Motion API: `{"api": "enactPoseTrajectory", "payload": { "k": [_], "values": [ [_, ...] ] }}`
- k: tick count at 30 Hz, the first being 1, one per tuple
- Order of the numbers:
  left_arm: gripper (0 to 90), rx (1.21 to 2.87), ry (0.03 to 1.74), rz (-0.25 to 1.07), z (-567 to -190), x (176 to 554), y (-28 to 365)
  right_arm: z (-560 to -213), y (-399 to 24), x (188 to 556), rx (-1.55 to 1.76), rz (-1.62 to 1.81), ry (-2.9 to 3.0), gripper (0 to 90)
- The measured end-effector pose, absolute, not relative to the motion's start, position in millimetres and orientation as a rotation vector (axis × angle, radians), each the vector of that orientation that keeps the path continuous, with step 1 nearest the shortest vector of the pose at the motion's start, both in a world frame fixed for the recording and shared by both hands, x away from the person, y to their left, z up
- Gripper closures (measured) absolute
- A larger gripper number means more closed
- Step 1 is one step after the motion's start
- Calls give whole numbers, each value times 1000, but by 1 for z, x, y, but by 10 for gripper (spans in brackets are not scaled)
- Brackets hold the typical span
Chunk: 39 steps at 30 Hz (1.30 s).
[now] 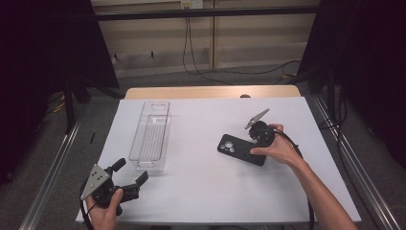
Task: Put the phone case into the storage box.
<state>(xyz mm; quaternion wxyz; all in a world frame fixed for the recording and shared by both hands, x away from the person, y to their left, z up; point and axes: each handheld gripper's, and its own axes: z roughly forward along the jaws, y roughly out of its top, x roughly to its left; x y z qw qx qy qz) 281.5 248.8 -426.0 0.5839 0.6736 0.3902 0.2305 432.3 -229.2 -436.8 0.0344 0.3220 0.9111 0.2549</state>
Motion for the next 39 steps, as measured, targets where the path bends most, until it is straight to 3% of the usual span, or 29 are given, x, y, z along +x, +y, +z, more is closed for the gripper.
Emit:
{"api": "enactPoseTrajectory", "payload": {
  "k": [14,20,39],
  "values": [
    [31,1573,909,531,-427,283,248,-443,-217,436,924,704,2860,43],
    [31,1574,908,532,-426,282,249,-447,-209,435,858,623,2880,0],
    [31,1579,905,532,-426,282,248,-445,-207,434,858,575,2889,42]
  ]
}}
